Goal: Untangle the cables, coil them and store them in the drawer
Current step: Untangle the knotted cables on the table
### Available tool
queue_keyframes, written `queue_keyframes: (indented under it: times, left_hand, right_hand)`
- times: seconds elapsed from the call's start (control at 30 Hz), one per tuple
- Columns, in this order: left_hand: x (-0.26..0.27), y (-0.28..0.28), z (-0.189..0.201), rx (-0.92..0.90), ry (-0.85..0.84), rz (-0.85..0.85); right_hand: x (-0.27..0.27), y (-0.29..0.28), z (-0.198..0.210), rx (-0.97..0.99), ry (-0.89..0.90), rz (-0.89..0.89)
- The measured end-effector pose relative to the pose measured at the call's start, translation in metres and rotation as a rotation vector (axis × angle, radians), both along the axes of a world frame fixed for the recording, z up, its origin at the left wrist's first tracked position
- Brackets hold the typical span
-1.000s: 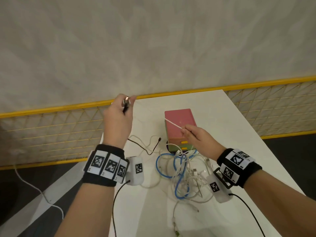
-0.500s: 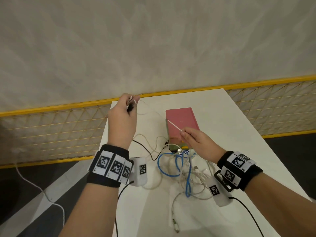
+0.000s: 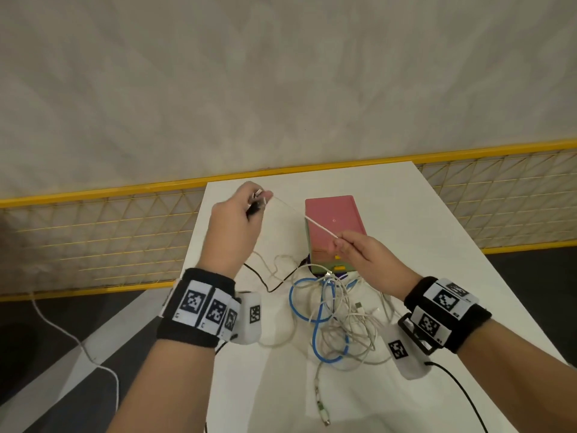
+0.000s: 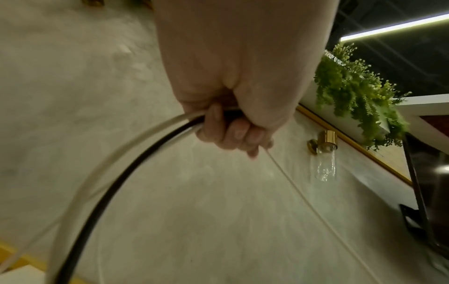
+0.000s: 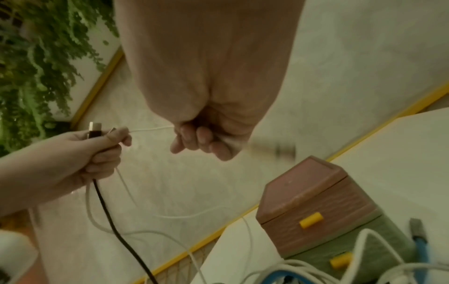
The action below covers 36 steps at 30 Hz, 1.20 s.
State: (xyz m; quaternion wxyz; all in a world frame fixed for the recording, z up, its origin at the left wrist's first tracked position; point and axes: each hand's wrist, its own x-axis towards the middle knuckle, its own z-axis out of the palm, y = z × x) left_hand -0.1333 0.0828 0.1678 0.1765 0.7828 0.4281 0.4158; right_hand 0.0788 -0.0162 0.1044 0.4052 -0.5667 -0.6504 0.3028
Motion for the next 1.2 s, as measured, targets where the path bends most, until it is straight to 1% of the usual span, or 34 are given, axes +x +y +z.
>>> queue_keyframes:
  times: [0.03, 0.1, 0.13, 0.2, 0.23, 0.27, 0.3, 0.33, 0.4, 0.43, 0.5, 0.53, 0.57, 0.63, 0.7, 0.77, 0.8, 0.87, 0.93, 1.0, 1.03, 1.13, 1.2]
  left_hand:
    - [0.000, -0.001, 0.002, -0.047, 0.006, -0.059]
    - [0.005, -0.009, -0.004, -0.146, 0.112, -0.213]
    - [0.009, -0.013, -0.010, -0.144, 0.187, -0.259]
    - [0.012, -0.016, -0.018, -0.084, 0.255, -0.255]
    - [0.010, -0.014, -0.023, -0.075, 0.245, -0.234]
    - [0.007, -0.012, -0.026, -0.084, 0.238, -0.215]
    - [0.003, -0.009, -0.031, -0.099, 0.244, -0.209]
    - [-0.002, -0.008, -0.036, -0.114, 0.264, -0.212]
    - [-0.010, -0.007, -0.046, -0.150, 0.283, -0.213]
    - [-0.014, -0.008, -0.047, -0.163, 0.257, -0.192]
    - [-0.021, -0.007, -0.047, -0.179, 0.194, -0.104]
    - [-0.023, -0.007, -0.045, -0.198, 0.181, -0.068]
    - [-0.026, -0.007, -0.043, -0.224, 0.175, -0.051]
    - [-0.028, -0.009, -0.043, -0.326, 0.135, -0.066]
    - [-0.029, -0.010, -0.047, -0.428, 0.094, -0.115]
    - [-0.027, -0.010, -0.056, -0.444, 0.116, -0.150]
    - [-0.024, -0.011, -0.059, -0.422, 0.142, -0.162]
    - [-0.017, -0.014, -0.067, -0.391, 0.166, -0.177]
    - [-0.008, -0.017, -0.073, -0.395, 0.173, -0.186]
    - [0.001, -0.018, -0.079, -0.408, 0.185, -0.201]
    - [0.006, -0.019, -0.081, -0.416, 0.188, -0.210]
    - [0.019, -0.024, -0.085, -0.429, 0.195, -0.232]
    - [0.025, -0.028, -0.086, -0.429, 0.195, -0.240]
  right_hand:
    - [0.000, -0.001, -0.001, -0.007, -0.010, 0.003]
    - [-0.005, 0.000, 0.003, 0.008, 0.021, 0.027]
    - [-0.008, 0.001, 0.007, 0.018, 0.042, 0.047]
    - [-0.012, 0.005, 0.010, 0.026, 0.007, 0.074]
    - [-0.011, 0.008, 0.009, 0.027, -0.060, 0.082]
    - [-0.007, 0.010, 0.006, 0.022, -0.166, 0.085]
    - [-0.004, 0.013, 0.004, -0.001, -0.291, 0.085]
    - [-0.003, 0.016, 0.004, -0.051, -0.379, 0.086]
    - [-0.007, 0.027, 0.011, -0.137, -0.440, 0.099]
    - [-0.011, 0.037, 0.016, -0.147, -0.444, 0.087]
    - [-0.020, 0.062, 0.022, -0.128, -0.352, 0.025]
    - [-0.024, 0.075, 0.024, -0.135, -0.289, 0.025]
    - [-0.027, 0.084, 0.027, -0.165, -0.230, 0.071]
    - [-0.030, 0.092, 0.031, -0.233, -0.155, 0.158]
    - [-0.022, 0.088, 0.030, -0.200, -0.167, 0.140]
    - [-0.006, 0.073, 0.018, -0.168, -0.268, 0.059]
    - [0.003, 0.062, 0.012, -0.195, -0.349, 0.022]
    - [0.023, 0.039, -0.009, -0.322, -0.516, -0.009]
    - [0.039, 0.020, -0.032, -0.545, -0.636, 0.007]
    - [0.045, 0.009, -0.056, -0.751, -0.645, 0.011]
    - [0.044, 0.006, -0.068, -0.805, -0.650, 0.000]
    - [0.035, 0.001, -0.099, -0.807, -0.702, -0.083]
    - [0.028, -0.001, -0.112, -0.793, -0.672, -0.149]
